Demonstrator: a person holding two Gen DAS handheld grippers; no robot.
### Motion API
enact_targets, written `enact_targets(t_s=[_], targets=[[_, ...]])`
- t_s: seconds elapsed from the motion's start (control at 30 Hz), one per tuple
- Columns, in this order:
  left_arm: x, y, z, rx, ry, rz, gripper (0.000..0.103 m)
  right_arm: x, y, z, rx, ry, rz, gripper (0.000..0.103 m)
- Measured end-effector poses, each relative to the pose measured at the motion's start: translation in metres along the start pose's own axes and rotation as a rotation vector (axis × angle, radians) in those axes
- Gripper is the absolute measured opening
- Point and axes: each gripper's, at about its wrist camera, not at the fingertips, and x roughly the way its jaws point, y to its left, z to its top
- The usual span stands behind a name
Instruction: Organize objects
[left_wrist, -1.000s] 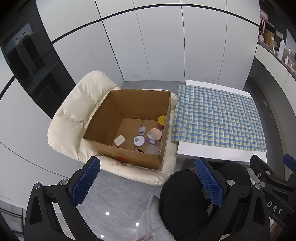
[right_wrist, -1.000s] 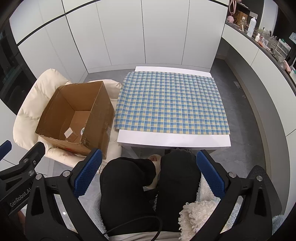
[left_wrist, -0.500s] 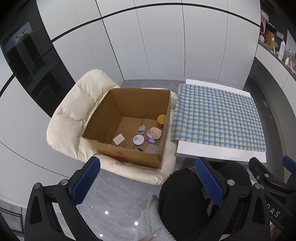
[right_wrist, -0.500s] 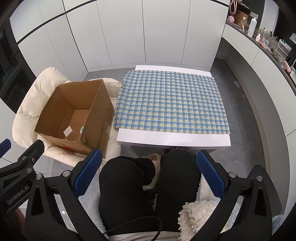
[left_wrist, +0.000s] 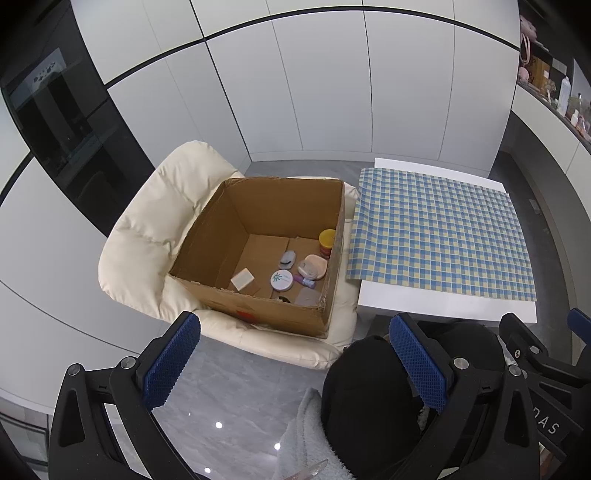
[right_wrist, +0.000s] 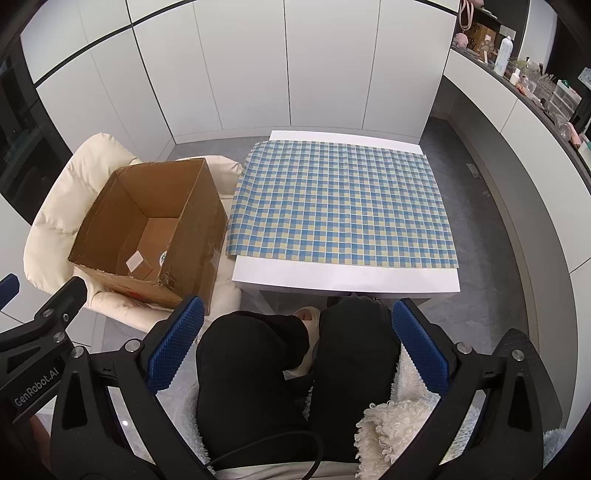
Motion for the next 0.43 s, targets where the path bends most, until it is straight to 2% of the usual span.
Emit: enact_targets(t_s=[0.43], targets=[[-0.0003,-0.0043,-0.0002,0.006,-0.002,0.013,0.102,0.0029,-0.0019,-0.0009,0.000,0.003,-0.007,0.103]])
